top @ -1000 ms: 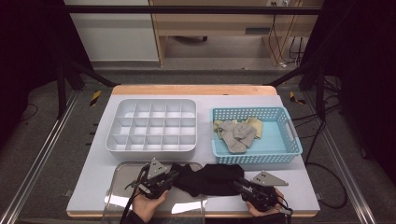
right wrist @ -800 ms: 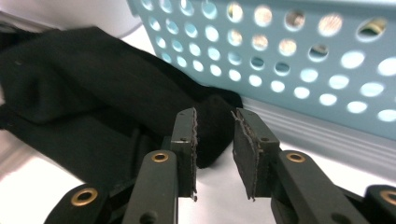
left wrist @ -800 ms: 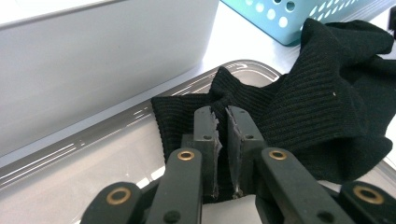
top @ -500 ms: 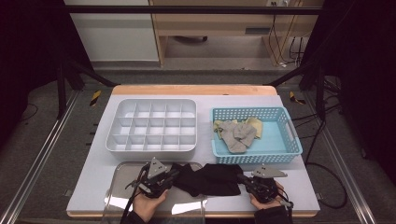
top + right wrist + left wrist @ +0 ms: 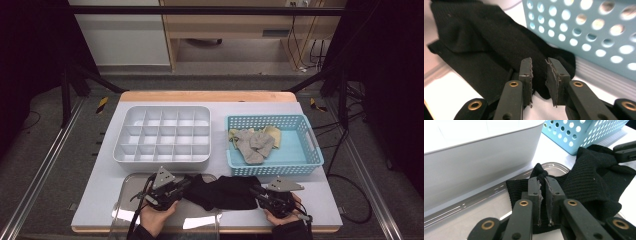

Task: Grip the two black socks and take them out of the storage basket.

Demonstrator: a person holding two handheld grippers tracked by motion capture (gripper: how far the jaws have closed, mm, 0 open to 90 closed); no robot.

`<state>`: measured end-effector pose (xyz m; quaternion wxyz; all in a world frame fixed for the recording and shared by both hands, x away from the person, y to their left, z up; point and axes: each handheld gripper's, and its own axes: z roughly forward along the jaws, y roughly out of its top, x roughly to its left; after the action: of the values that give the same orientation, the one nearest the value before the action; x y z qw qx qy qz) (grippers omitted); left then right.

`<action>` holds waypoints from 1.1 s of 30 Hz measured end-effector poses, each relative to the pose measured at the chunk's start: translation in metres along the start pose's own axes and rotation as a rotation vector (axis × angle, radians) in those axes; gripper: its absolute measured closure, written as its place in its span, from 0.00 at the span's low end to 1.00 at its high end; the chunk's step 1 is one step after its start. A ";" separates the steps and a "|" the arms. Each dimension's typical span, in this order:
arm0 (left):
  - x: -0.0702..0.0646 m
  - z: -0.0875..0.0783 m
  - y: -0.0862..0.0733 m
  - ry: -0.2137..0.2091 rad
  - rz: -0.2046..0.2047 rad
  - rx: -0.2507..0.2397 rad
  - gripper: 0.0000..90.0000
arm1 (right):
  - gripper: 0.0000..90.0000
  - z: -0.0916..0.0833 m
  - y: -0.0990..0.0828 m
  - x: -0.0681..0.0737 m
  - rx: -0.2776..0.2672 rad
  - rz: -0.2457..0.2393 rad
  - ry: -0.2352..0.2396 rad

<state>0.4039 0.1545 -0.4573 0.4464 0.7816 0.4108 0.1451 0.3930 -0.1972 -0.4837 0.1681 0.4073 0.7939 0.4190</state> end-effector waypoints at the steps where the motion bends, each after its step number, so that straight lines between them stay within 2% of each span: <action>1: 0.000 0.000 0.000 -0.001 0.002 0.002 0.92 | 0.96 0.001 0.000 0.000 0.017 0.006 0.012; 3: -0.001 0.001 0.000 -0.002 0.001 0.003 0.92 | 0.99 0.000 0.001 -0.001 0.026 0.004 0.020; 6: 0.000 0.000 0.001 -0.003 -0.001 -0.003 0.92 | 1.00 -0.003 0.004 -0.003 0.014 0.031 0.023; 9: 0.000 -0.004 0.002 -0.008 -0.008 -0.018 0.92 | 1.00 -0.014 0.009 -0.003 -0.048 0.033 0.014; 10: 0.000 -0.004 0.002 -0.008 -0.008 -0.018 0.92 | 1.00 -0.014 0.009 -0.003 -0.048 0.033 0.014; 11: 0.000 -0.008 0.005 -0.016 -0.006 -0.027 0.92 | 1.00 -0.023 0.014 0.000 -0.098 0.025 0.013; 12: 0.000 -0.010 0.006 -0.017 -0.007 -0.034 0.92 | 1.00 -0.026 0.016 0.001 -0.113 0.022 0.015; 15: 0.003 -0.019 0.008 -0.015 -0.015 -0.053 0.92 | 1.00 -0.034 0.024 0.009 -0.159 0.008 0.043; 18: 0.008 -0.022 0.007 -0.007 -0.025 -0.052 0.92 | 1.00 -0.033 0.029 0.020 -0.158 -0.014 0.081; 20: 0.014 -0.025 0.005 0.002 -0.040 -0.038 0.92 | 1.00 -0.025 0.030 0.027 -0.126 -0.029 0.103; 23: 0.018 -0.026 0.002 0.014 -0.046 -0.016 0.92 | 0.99 -0.012 0.026 0.034 -0.055 -0.040 0.123; 25: 0.019 -0.026 0.000 0.022 -0.043 -0.007 0.92 | 0.95 -0.009 0.024 0.033 -0.038 -0.037 0.110; 30: 0.020 -0.024 -0.002 0.044 -0.038 0.007 0.92 | 0.77 -0.023 0.016 0.024 -0.086 -0.002 0.043; 33: 0.020 -0.021 -0.004 0.049 -0.040 0.023 0.92 | 0.72 -0.021 0.007 0.024 -0.050 -0.009 0.020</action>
<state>0.4022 0.1831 -0.4513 0.4301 0.7744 0.4388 0.1507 0.3692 -0.1867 -0.4638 0.1720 0.3949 0.7869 0.4419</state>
